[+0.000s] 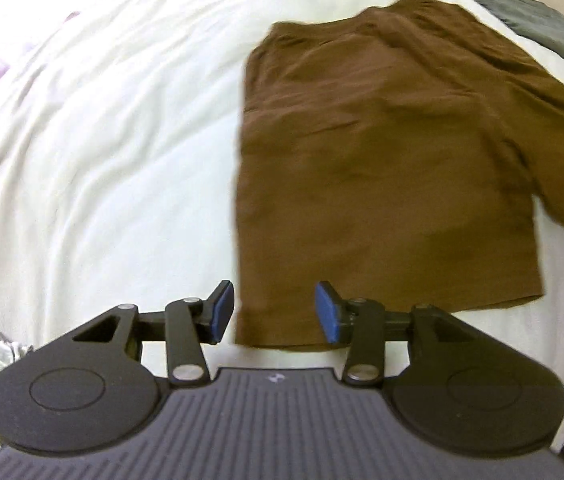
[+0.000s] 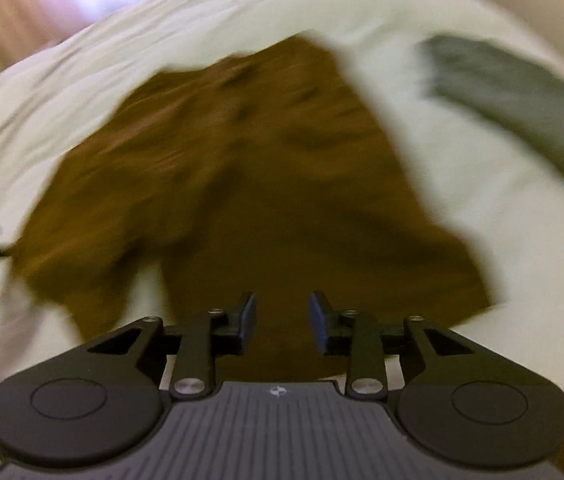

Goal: Fold clothes

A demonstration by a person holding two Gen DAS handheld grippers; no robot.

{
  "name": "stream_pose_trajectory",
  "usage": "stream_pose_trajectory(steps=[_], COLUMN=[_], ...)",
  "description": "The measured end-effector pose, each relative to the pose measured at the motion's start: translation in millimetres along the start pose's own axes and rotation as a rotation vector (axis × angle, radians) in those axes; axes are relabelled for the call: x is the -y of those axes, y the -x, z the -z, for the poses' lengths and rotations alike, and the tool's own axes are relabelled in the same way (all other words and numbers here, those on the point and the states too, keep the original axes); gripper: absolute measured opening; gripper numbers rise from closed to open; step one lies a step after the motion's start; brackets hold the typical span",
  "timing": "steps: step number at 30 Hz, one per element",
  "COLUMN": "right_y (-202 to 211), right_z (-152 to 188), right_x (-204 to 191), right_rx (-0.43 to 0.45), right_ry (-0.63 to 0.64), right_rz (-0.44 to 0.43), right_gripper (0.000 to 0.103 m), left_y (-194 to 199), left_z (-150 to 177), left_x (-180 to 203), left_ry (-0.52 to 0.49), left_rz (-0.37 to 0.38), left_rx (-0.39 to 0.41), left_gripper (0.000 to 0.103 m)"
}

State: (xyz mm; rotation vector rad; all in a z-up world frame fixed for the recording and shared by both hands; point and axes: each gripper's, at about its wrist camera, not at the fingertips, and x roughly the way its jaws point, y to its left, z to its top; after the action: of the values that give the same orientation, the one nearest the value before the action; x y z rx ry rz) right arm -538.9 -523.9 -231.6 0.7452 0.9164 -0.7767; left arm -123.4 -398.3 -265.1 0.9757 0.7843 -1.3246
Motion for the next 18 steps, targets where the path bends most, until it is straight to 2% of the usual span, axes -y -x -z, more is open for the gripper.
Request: stream_pose_trajectory(steps=[2,5,8,9,10,14,18], right_y=[-9,-21,-31,-35,-37,-45,-41], right_z=[6,17,28,31,36,51,56], right_x=[-32,-76,-112,-124,-134,-172,-201], right_rx=[-0.03,-0.051,-0.062,-0.065,-0.067,-0.076,-0.084], right_ry=[0.047,0.065,0.035,0.025,0.011,-0.052,-0.053], right_rz=[-0.06,-0.098,-0.085,-0.081,-0.07,-0.029,-0.01], right_gripper=[0.038,0.04,0.041,0.043,0.043,0.043,0.043], left_y=[-11,-32,-51,-53,-54,-40,-33], left_z=[4,13,21,22,23,28,32], left_x=[-21,-44,-58,-62,-66,-79,-90], left_ry=[0.023,0.054,0.1,0.111,0.12,0.058,0.06], left_rz=[0.031,0.132,0.276,0.312,0.346,0.323,0.33], left_rx=[-0.005,-0.017,-0.04,-0.041,-0.042,-0.001,-0.019], left_gripper=[0.04,0.038,0.027,0.015,0.009,0.007,0.008])
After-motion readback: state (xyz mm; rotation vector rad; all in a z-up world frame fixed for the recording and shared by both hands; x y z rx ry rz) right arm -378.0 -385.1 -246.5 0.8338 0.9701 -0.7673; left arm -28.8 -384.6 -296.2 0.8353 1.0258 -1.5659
